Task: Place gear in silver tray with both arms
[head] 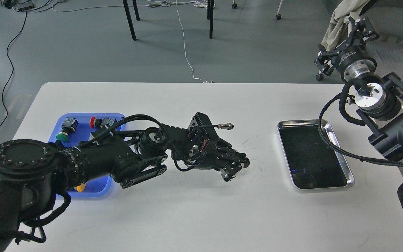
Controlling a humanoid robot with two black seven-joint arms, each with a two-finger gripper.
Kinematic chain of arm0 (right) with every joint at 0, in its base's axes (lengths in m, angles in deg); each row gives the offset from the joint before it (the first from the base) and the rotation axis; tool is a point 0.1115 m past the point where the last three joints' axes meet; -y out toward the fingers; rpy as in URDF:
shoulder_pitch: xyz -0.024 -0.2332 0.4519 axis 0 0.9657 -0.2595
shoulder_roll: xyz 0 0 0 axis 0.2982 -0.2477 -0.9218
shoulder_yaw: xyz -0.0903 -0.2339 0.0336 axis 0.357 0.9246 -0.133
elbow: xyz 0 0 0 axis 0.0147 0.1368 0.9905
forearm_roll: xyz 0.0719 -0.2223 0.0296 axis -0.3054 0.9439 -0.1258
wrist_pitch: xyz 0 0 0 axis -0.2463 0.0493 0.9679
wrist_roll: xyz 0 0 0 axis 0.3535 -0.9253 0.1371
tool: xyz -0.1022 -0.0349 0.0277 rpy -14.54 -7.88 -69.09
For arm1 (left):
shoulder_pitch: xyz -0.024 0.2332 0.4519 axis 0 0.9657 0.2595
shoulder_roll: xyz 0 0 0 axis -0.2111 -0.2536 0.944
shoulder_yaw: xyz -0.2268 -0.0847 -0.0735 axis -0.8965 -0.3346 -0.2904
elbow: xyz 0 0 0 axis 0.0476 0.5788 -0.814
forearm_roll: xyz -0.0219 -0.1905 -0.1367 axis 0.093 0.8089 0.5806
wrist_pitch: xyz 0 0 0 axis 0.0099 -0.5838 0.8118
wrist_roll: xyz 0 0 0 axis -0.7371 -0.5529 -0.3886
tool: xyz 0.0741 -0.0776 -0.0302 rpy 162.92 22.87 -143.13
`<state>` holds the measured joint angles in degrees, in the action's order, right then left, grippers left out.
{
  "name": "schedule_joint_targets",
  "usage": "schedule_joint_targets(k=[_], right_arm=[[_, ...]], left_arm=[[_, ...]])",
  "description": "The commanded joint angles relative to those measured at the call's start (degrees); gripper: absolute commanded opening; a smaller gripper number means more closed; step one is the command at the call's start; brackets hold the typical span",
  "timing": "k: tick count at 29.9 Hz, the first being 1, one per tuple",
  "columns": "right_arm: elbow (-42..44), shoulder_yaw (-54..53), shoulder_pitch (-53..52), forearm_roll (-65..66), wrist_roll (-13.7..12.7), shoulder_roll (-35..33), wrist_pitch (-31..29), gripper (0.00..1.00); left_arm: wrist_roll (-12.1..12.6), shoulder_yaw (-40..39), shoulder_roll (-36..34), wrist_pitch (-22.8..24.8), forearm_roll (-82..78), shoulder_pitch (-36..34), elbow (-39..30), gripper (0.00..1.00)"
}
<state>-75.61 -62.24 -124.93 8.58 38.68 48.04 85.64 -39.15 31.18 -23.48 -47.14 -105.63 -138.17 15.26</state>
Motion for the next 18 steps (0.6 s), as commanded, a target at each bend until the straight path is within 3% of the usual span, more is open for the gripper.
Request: schedule_joint_targets(k=[1, 11, 18], right_arm=[[0.0, 0.0, 0.0, 0.0, 0.0, 0.0, 0.0, 0.99], [0.4, 0.2, 0.0, 0.0, 0.0, 0.0, -0.1, 0.99], [1.1, 0.2, 0.0, 0.0, 0.0, 0.0, -0.1, 0.99]], left_arm=[[0.0, -0.1, 0.0, 0.0, -0.1, 0.0, -0.3, 0.15], [0.0, -0.2, 0.0, -1.7, 0.9, 1.7, -1.3, 0.16], [0.0, -0.3, 0.0, -1.8, 1.3, 2.2, -1.3, 0.23]])
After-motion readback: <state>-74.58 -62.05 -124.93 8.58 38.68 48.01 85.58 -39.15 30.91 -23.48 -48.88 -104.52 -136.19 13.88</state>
